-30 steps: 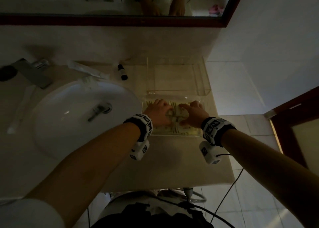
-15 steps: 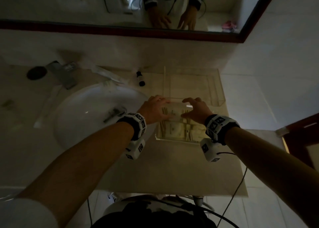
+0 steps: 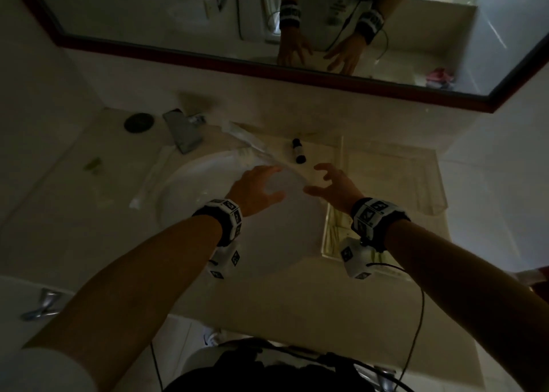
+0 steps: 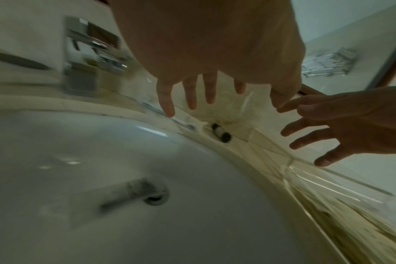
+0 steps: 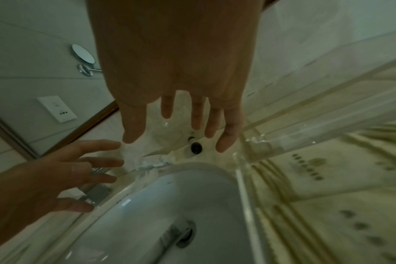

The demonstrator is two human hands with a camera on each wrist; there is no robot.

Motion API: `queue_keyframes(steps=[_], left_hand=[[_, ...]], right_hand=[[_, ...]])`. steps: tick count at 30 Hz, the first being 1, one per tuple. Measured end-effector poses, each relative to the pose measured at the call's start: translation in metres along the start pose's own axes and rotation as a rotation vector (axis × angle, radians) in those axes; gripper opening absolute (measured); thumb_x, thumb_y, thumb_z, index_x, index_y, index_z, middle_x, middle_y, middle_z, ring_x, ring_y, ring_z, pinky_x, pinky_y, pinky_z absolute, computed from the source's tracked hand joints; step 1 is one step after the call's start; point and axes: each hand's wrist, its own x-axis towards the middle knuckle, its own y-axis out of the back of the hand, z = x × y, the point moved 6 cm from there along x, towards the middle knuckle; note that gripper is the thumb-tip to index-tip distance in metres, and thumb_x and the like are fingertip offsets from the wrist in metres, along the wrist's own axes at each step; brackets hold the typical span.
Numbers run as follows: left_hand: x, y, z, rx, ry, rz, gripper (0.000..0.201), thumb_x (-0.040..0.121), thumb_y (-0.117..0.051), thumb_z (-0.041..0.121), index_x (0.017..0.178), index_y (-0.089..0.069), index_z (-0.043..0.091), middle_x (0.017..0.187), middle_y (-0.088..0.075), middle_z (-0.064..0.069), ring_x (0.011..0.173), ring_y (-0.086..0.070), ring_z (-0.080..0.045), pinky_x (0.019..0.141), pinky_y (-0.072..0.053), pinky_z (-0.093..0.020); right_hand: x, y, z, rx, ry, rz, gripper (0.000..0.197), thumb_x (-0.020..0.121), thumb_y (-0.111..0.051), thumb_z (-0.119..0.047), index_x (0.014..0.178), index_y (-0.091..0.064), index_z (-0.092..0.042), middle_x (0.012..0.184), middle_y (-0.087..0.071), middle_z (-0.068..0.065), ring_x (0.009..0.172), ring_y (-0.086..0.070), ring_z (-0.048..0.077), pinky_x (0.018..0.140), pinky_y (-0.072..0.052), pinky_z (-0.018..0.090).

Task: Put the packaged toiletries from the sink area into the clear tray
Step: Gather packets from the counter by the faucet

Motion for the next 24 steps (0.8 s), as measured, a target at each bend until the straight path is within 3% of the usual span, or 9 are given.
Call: queue_keyframes(steps=[8, 13, 16, 20, 24], left_hand=[[-0.011, 0.043, -0.07, -0.055, 0.078, 0.077, 0.066, 0.08, -0.058, 0.061, 0.138, -0.039, 0.036, 0.148, -0.036, 0.001, 0.135, -0.036, -0.026, 0.111, -0.034, -0.047], [-0.025, 0.059, -0.104, -0.075, 0.117, 0.122, 0.062, 0.082, -0.058, 0.058, 0.137, -0.04, 0.036, 0.146, -0.038, 0.001, 0.133, -0.039, -0.024, 0.11, -0.035, -0.044], [-0.035, 0.07, -0.125, -0.089, 0.161, 0.134, 0.068, 0.076, -0.054, 0.064, 0.137, -0.04, 0.037, 0.145, -0.039, 0.001, 0.131, -0.04, -0.024, 0.109, -0.036, -0.044], [-0.046, 0.086, -0.152, -0.095, 0.218, 0.141, 0.063, 0.082, -0.058, 0.058, 0.138, -0.039, 0.036, 0.146, -0.037, 0.0, 0.13, -0.04, -0.026, 0.108, -0.036, -0.044], [-0.057, 0.103, -0.176, -0.125, 0.253, 0.185, 0.062, 0.083, -0.062, 0.053, 0.138, -0.041, 0.032, 0.145, -0.038, -0.001, 0.131, -0.041, -0.025, 0.109, -0.035, -0.041]], right_hand=[[0.023, -0.05, -0.05, 0.05, 0.023, -0.071, 0.073, 0.079, -0.071, -0.046, 0.14, -0.035, -0.032, 0.14, -0.037, 0.008, 0.12, -0.05, 0.029, 0.088, -0.05, 0.039], [0.033, -0.079, -0.076, 0.057, 0.043, -0.122, 0.075, 0.078, -0.072, -0.046, 0.142, -0.034, -0.031, 0.14, -0.039, 0.008, 0.123, -0.048, 0.028, 0.094, -0.051, 0.046], [0.04, -0.098, -0.095, 0.048, 0.057, -0.133, 0.075, 0.081, -0.071, -0.041, 0.144, -0.033, -0.027, 0.141, -0.04, 0.008, 0.123, -0.047, 0.029, 0.096, -0.049, 0.043], [0.049, -0.128, -0.118, 0.023, 0.06, -0.193, 0.074, 0.079, -0.071, -0.045, 0.142, -0.033, -0.033, 0.142, -0.035, 0.009, 0.127, -0.043, 0.031, 0.099, -0.047, 0.051], [0.058, -0.155, -0.138, 0.021, 0.075, -0.218, 0.073, 0.08, -0.071, -0.042, 0.142, -0.033, -0.031, 0.141, -0.037, 0.012, 0.128, -0.043, 0.029, 0.1, -0.045, 0.042]])
